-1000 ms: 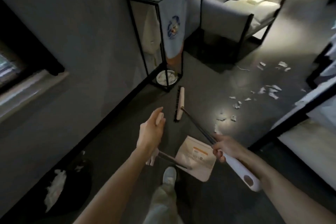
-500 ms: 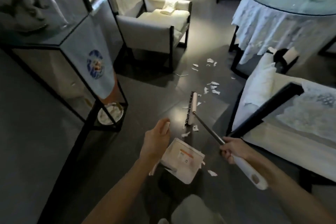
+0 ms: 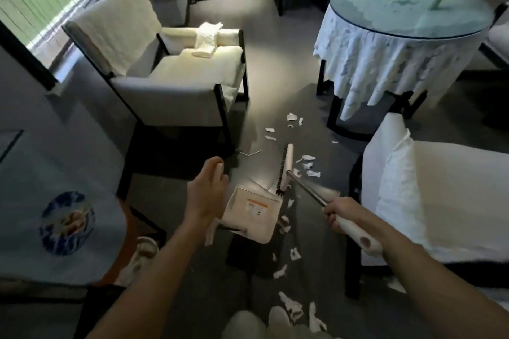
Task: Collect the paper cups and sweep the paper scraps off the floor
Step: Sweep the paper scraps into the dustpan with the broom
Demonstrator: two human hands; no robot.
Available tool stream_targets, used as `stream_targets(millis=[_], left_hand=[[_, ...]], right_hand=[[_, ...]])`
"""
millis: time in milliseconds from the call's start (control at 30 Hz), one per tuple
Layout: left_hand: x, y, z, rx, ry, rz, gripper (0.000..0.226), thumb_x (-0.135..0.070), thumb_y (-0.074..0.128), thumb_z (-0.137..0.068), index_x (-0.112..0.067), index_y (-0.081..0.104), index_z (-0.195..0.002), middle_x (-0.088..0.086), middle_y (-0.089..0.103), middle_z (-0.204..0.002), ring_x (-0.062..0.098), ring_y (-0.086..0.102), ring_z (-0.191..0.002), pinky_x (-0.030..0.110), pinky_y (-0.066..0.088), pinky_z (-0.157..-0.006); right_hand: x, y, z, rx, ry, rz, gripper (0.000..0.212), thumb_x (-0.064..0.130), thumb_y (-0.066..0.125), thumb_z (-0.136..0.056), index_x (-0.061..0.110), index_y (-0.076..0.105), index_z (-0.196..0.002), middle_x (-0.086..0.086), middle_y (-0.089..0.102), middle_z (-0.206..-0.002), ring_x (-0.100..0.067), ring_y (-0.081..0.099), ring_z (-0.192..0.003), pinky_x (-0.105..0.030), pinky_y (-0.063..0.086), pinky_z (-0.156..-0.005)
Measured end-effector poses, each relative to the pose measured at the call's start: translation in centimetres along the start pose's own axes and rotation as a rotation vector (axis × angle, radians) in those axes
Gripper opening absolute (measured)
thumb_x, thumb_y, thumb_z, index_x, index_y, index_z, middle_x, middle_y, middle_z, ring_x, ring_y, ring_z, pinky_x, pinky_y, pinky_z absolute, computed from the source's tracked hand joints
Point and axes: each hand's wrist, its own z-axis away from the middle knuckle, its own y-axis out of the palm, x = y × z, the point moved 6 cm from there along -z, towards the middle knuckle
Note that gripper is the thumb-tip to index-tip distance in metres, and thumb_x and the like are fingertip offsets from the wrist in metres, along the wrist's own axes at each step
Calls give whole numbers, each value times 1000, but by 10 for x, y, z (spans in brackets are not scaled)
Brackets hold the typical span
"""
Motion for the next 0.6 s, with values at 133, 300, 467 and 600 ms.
stream_targets(millis=[133, 300, 467, 600], left_hand=[[2, 15, -100, -4, 4, 12, 22, -16, 53, -94, -26, 54, -114, -13, 56, -84, 4, 58, -76, 15, 45, -64], [18, 54, -214, 37, -41, 19, 27, -20, 53, -94, -25, 51, -121, -4, 59, -86, 18, 62, -78, 39, 55, -71], [22, 100, -313, 130, -94, 62, 29, -24, 49, -97, -28, 48, -125, -1, 61, -89, 15, 64, -77, 42, 58, -69], [15, 135, -375, 177, -120, 38, 31, -20, 50, -97, -28, 46, -126, 3, 61, -86, 19, 63, -69, 37, 56, -59]], right_hand=[[75, 2, -47, -56, 0, -18, 39, -10, 42, -90, 0, 47, -127, -9, 43, -63, -7, 39, -34, -14, 30, -30], [156, -1, -121, -136, -14, -3, 43, -10, 44, -90, 9, 47, -129, -8, 43, -63, -6, 38, -30, -14, 30, -30], [222, -14, -188, -170, -25, 21, 40, -11, 46, -88, -2, 48, -127, -8, 43, -59, -6, 37, -30, -14, 31, -32], [273, -39, -235, -173, -4, -2, 48, -14, 44, -89, -6, 38, -136, -9, 43, -59, -6, 36, -30, -13, 30, -31]])
